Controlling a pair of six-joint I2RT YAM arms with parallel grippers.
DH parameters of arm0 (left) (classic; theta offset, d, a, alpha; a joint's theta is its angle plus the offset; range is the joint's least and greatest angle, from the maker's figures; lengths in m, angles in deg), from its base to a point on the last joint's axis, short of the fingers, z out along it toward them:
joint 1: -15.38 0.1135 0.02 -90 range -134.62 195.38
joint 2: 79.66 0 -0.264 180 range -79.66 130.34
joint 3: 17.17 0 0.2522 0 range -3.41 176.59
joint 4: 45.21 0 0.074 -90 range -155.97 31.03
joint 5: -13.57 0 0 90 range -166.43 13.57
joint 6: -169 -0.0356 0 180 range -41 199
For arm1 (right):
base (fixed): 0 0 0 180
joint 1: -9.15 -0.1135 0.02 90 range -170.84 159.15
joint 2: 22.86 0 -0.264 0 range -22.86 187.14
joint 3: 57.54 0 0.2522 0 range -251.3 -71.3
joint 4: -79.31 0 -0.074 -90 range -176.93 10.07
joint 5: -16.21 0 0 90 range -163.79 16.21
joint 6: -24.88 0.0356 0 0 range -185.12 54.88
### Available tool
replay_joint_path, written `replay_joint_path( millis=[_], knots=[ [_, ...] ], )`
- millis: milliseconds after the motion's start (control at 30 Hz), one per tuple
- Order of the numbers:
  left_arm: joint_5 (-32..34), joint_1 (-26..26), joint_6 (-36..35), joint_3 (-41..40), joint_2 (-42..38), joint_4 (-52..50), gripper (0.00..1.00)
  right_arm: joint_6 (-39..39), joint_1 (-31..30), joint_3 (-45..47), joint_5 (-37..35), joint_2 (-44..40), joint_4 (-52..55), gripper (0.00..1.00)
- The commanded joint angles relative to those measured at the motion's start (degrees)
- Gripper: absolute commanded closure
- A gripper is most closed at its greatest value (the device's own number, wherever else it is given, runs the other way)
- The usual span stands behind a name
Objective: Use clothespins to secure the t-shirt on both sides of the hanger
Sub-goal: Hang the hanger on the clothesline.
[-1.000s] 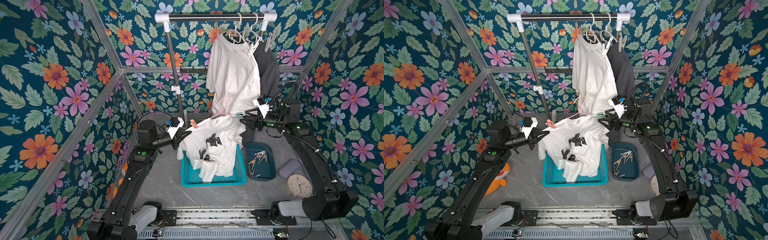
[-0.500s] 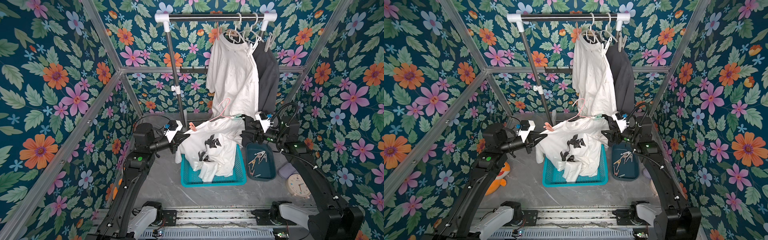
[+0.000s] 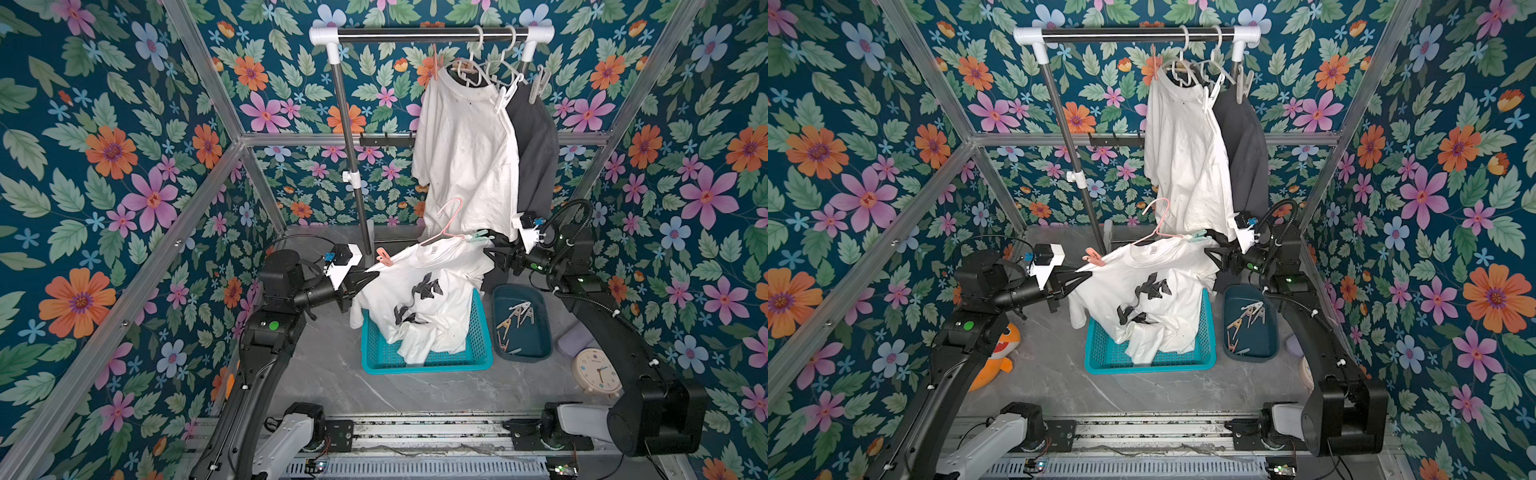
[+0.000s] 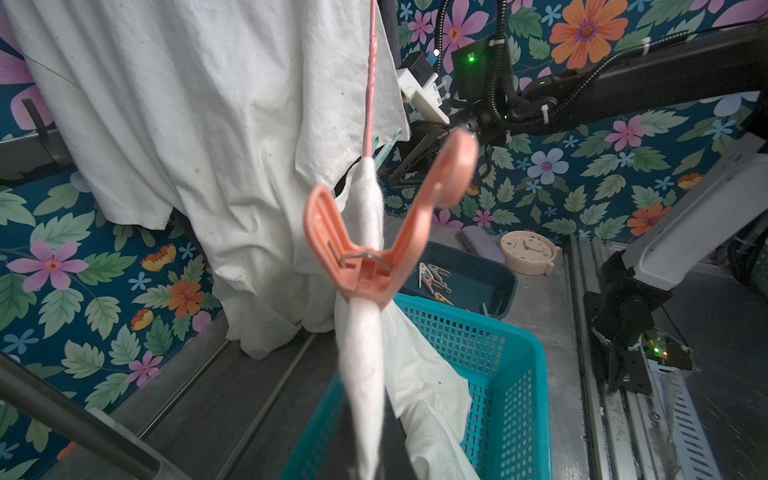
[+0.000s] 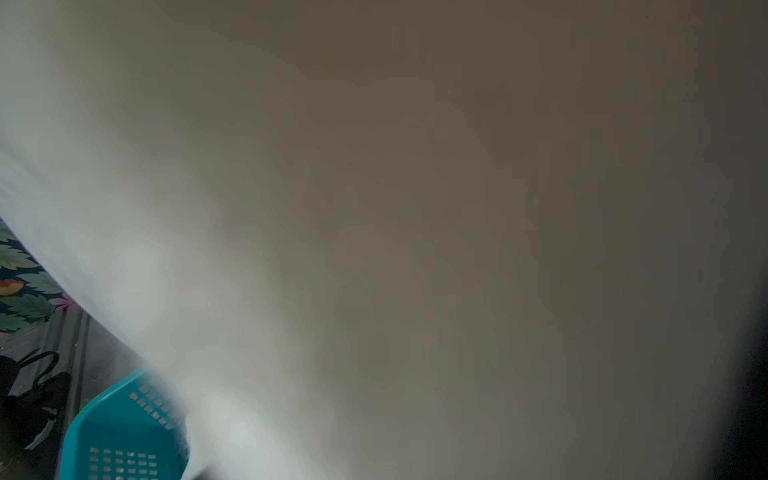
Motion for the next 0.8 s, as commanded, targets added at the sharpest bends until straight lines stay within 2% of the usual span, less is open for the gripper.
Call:
replay_joint_path(
  millis=[0,300,467,767],
  knots=[
    [-1.40,0.04,-0.27,0.74,-0.52,-0.31,1.00,0.72,-0.08,-1.11,3.71,1.40,-4.95,0.27],
    [-1.61,0.04,0.38,1.93,-0.80,-0.58,1.00,1.46,-0.03,-5.27,12.90,6.32,-3.12,0.28],
    [-2.57,0.09,0.02,4.79,0.16,-2.03,1.00,6.02,-0.05,-3.73,17.63,6.32,-9.27,0.28],
    [-4.15,0.05,0.35,6.33,2.52,-3.57,1.00,5.92,0.04,-5.49,20.90,7.29,-8.54,0.29]
  ],
)
